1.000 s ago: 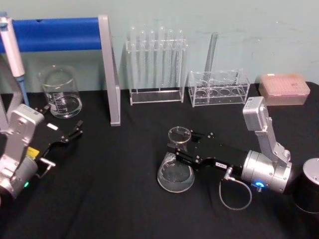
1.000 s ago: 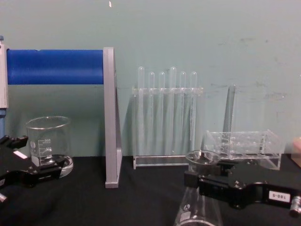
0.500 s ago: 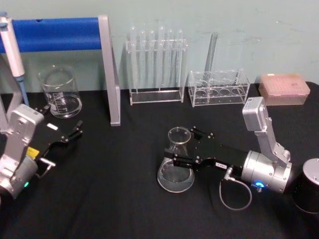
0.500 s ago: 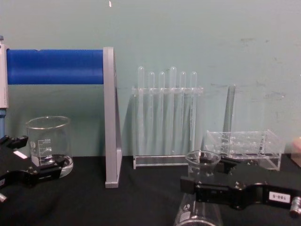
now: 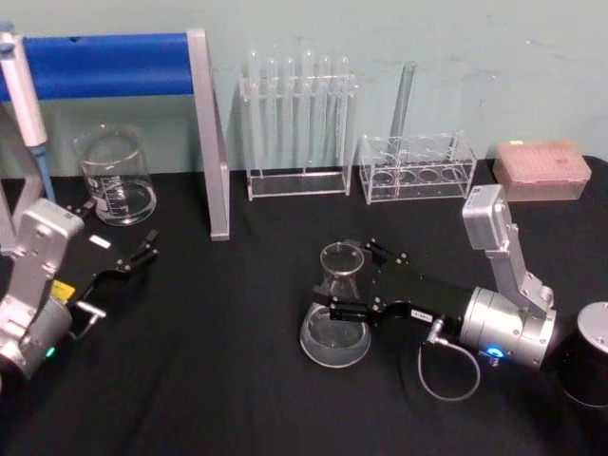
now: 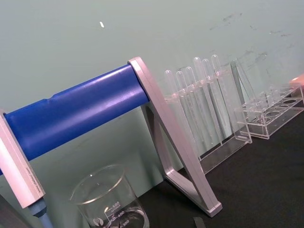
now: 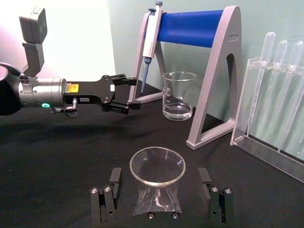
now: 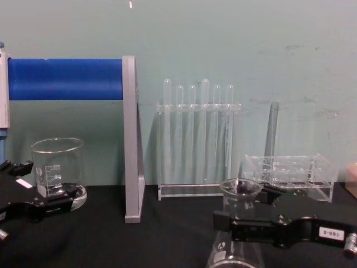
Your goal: Grasp the erlenmeyer flask with one hand, shake it three times, then place it back.
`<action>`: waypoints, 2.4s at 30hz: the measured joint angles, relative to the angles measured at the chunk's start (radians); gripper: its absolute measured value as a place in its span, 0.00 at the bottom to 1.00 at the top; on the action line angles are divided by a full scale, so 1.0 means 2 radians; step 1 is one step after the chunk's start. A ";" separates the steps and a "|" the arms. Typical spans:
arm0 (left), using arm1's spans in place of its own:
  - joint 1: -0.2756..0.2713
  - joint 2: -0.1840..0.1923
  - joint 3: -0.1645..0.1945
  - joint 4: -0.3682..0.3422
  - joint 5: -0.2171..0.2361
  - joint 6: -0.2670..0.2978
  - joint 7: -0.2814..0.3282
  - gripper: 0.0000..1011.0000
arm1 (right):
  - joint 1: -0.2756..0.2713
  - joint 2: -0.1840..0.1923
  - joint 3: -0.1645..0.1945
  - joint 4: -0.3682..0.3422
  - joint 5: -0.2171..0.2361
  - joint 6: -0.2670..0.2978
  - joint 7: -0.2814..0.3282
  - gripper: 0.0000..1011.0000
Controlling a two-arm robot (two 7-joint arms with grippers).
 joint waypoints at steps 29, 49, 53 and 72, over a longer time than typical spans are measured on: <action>0.000 0.000 0.000 0.000 0.000 0.000 0.000 0.99 | -0.068 0.054 0.030 -0.072 0.016 0.006 -0.020 0.99; 0.000 0.000 0.000 0.000 0.000 0.000 0.000 0.99 | -0.132 0.039 0.136 -0.137 0.011 -0.021 -0.166 0.99; 0.000 0.000 0.000 0.000 0.000 0.000 0.000 0.99 | -0.125 0.020 0.141 -0.127 -0.017 -0.016 -0.208 0.99; 0.000 0.000 0.000 0.000 0.000 0.000 0.000 0.99 | -0.092 -0.046 0.137 -0.048 -0.087 0.063 -0.304 0.99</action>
